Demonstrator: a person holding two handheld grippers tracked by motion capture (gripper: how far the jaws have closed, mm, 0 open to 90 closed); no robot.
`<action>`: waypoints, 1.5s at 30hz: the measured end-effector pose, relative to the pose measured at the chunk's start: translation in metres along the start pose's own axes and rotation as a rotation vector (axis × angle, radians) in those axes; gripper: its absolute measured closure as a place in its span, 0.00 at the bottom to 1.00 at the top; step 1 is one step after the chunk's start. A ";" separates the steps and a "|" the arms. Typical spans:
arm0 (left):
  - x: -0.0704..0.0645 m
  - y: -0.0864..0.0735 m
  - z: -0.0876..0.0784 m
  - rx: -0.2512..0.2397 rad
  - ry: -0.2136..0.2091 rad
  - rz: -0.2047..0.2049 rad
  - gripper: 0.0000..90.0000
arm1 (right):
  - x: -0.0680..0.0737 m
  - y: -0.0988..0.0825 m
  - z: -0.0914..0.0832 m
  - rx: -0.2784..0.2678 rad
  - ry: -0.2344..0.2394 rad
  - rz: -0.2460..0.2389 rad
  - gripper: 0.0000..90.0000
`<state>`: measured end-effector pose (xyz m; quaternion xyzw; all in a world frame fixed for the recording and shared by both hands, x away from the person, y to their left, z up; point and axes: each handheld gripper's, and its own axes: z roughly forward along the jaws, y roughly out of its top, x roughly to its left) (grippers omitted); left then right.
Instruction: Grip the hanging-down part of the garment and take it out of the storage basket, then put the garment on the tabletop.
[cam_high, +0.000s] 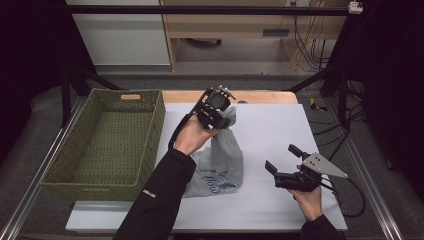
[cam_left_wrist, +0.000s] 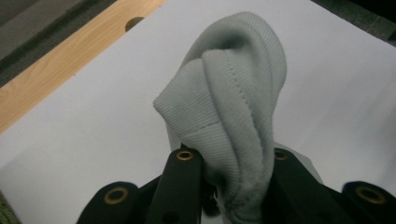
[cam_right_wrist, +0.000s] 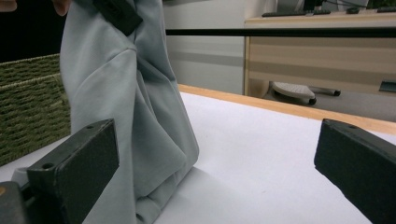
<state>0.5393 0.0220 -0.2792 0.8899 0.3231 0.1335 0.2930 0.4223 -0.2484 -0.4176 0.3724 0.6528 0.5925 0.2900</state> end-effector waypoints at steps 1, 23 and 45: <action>-0.002 -0.005 0.003 0.001 -0.008 0.007 0.89 | 0.000 0.000 -0.001 0.005 -0.002 -0.003 0.00; -0.015 -0.046 -0.021 -0.288 0.024 -0.004 0.12 | -0.010 -0.006 -0.010 0.007 0.009 0.031 0.00; -0.017 -0.163 -0.004 -0.580 -0.007 -0.116 0.05 | -0.012 -0.008 -0.009 0.007 0.018 0.026 0.00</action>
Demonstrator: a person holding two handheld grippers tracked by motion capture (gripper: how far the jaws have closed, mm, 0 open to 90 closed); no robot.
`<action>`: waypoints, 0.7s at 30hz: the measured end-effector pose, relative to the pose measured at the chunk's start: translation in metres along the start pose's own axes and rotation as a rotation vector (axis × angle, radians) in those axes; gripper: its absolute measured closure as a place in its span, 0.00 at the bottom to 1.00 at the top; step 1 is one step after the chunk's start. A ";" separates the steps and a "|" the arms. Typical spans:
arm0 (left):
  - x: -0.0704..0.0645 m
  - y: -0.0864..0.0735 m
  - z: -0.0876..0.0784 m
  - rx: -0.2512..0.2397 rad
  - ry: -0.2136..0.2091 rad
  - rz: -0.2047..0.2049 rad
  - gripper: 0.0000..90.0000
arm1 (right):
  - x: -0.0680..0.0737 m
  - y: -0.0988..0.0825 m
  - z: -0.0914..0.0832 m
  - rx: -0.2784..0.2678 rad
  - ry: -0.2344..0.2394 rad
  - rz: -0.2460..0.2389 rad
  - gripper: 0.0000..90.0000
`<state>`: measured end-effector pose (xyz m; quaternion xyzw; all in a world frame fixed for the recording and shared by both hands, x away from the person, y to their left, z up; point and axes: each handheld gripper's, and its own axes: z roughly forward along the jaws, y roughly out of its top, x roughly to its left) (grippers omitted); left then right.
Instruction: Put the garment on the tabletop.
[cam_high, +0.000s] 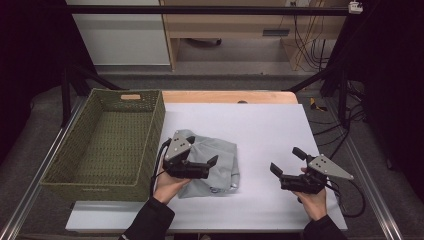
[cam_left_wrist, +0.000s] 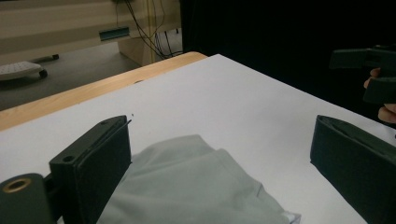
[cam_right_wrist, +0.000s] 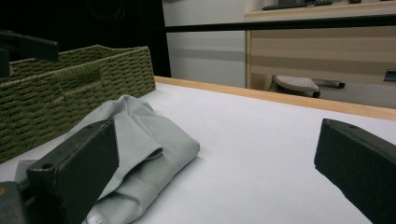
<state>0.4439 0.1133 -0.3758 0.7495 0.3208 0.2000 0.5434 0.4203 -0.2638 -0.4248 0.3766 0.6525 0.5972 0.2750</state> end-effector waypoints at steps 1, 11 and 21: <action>0.001 -0.006 -0.004 -0.013 0.007 -0.013 0.05 | 0.001 0.000 0.000 0.009 -0.004 0.005 0.00; 0.007 -0.041 -0.022 -0.079 0.033 -0.045 0.04 | 0.003 -0.005 0.003 0.016 0.000 -0.004 0.00; 0.011 -0.052 -0.032 -0.104 0.057 -0.056 0.04 | 0.001 -0.009 0.003 0.018 0.005 -0.005 0.00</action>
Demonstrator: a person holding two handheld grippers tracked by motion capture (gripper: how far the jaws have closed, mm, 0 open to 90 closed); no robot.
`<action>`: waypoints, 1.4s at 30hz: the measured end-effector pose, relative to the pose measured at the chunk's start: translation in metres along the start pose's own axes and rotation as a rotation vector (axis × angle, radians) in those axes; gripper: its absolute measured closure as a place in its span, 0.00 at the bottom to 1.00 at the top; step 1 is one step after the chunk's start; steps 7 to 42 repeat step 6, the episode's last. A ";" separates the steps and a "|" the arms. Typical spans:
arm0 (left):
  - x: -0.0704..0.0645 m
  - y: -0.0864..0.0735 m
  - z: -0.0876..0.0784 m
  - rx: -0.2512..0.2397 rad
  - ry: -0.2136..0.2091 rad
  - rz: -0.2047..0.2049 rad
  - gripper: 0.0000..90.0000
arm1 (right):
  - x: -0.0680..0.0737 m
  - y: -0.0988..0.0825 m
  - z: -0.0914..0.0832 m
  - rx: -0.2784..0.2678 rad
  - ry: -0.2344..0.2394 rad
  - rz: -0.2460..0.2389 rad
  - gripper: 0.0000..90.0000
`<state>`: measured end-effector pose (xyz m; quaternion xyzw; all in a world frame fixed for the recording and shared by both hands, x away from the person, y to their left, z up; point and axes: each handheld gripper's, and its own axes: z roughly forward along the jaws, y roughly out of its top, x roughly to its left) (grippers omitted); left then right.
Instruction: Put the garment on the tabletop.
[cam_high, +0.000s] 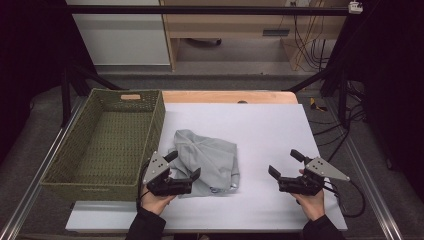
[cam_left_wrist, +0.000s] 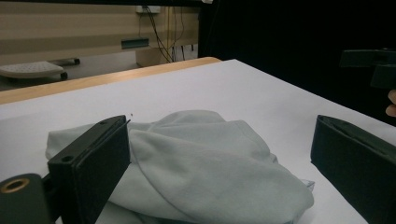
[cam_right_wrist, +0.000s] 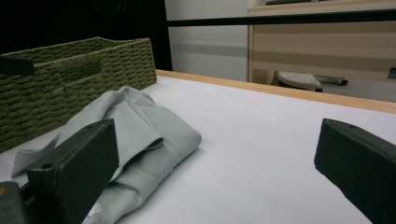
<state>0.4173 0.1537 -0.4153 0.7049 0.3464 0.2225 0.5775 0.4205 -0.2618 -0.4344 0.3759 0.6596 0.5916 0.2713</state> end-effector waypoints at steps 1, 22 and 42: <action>0.001 -0.001 -0.001 -0.005 -0.004 -0.003 0.04 | 0.000 0.000 0.000 0.000 0.002 -0.003 0.00; 0.001 -0.002 -0.003 -0.013 -0.011 0.006 0.04 | -0.002 -0.002 0.000 0.009 -0.008 0.015 0.00; 0.001 -0.002 -0.003 -0.013 -0.011 0.006 0.04 | -0.002 -0.002 0.000 0.009 -0.008 0.015 0.00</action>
